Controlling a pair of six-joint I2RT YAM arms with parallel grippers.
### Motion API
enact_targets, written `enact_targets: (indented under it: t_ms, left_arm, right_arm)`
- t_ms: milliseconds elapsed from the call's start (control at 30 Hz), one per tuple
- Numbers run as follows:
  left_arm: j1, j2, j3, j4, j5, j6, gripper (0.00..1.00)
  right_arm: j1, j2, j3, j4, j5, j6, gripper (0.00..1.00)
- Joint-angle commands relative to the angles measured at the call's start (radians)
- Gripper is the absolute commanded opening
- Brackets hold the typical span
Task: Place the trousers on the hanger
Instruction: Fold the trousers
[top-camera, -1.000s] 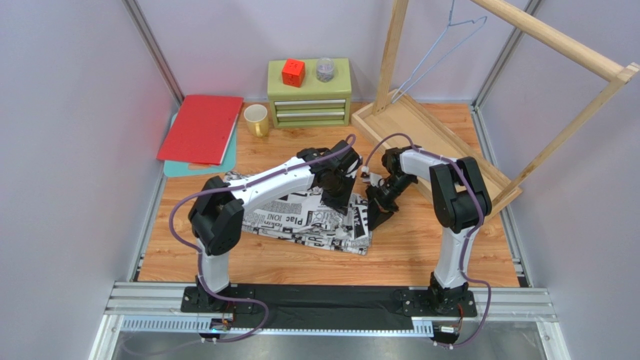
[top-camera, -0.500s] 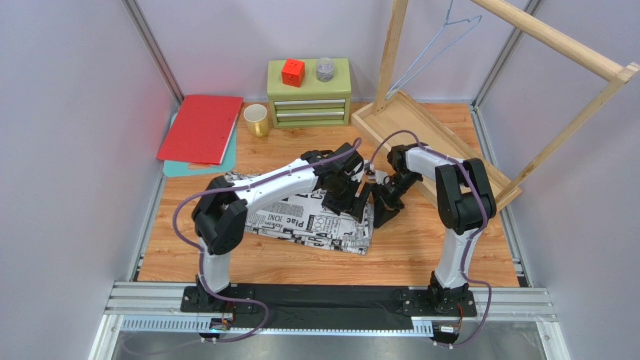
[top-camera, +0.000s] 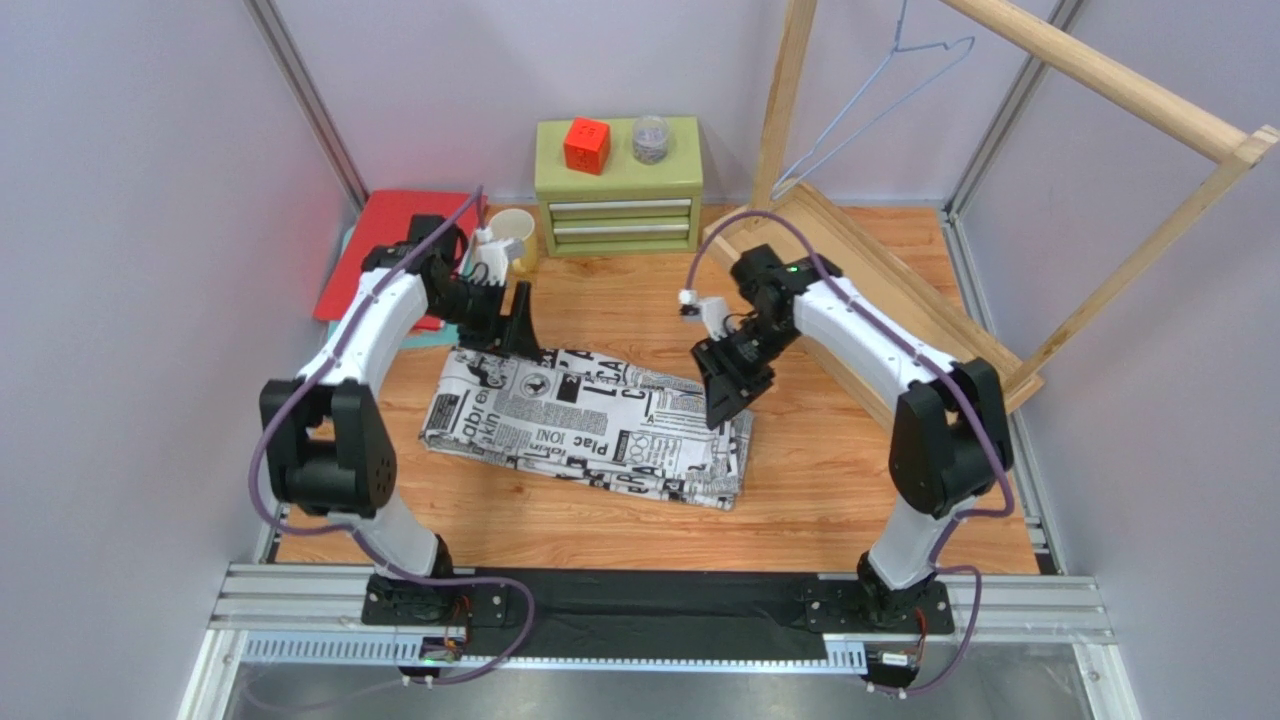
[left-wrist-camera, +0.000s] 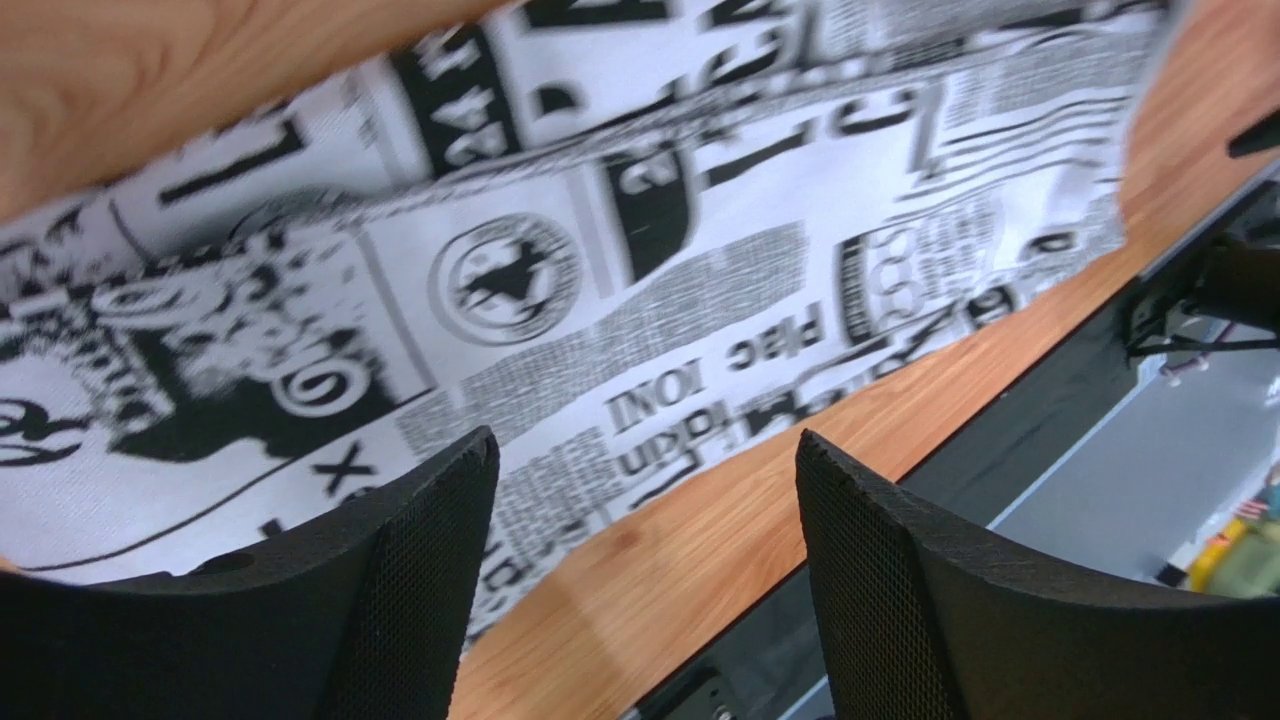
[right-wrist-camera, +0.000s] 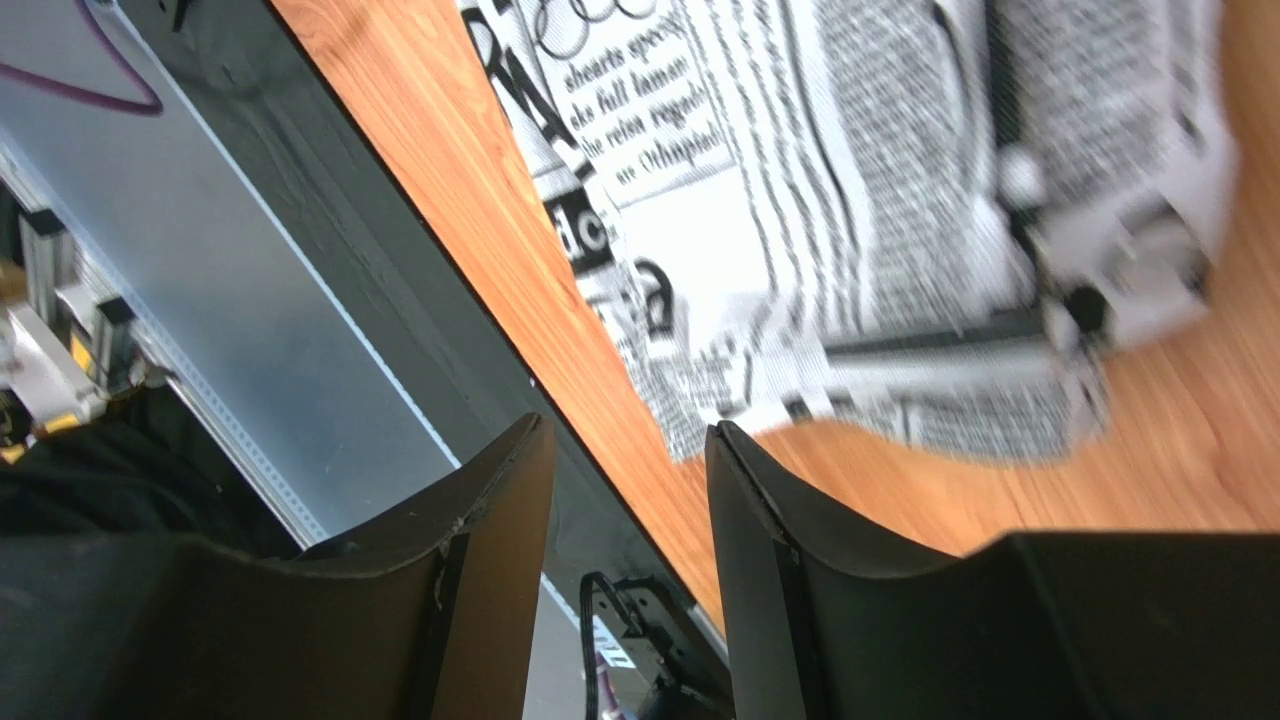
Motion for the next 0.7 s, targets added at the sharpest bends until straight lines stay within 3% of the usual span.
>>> enact_targets:
  t_ms: [0, 233, 467, 567, 667]
  left_arm:
    - [0.136, 0.092, -0.064, -0.171, -0.003, 0.246, 0.78]
    - [0.313, 0.22, -0.239, -0.041, -0.262, 0.309, 0.78]
    - [0.33, 0.184, -0.233, -0.139, -0.191, 0.353, 0.72]
    - [0.327, 0.028, -0.255, -0.177, -0.075, 0.427, 0.72]
    - [0.315, -0.081, -0.183, -0.194, 0.004, 0.461, 0.73]
  right_arm:
    - [0.094, 0.148, 0.029, 0.084, 0.016, 0.034, 0.45]
    - [0.086, 0.317, -0.056, 0.148, 0.14, 0.043, 0.41]
    - [0.031, 0.363, -0.05, 0.207, 0.405, -0.044, 0.41]
    - [0.031, 0.353, 0.002, 0.201, 0.471, -0.103, 0.42]
    - [0.029, 0.31, 0.051, 0.159, 0.468, -0.173, 0.45]
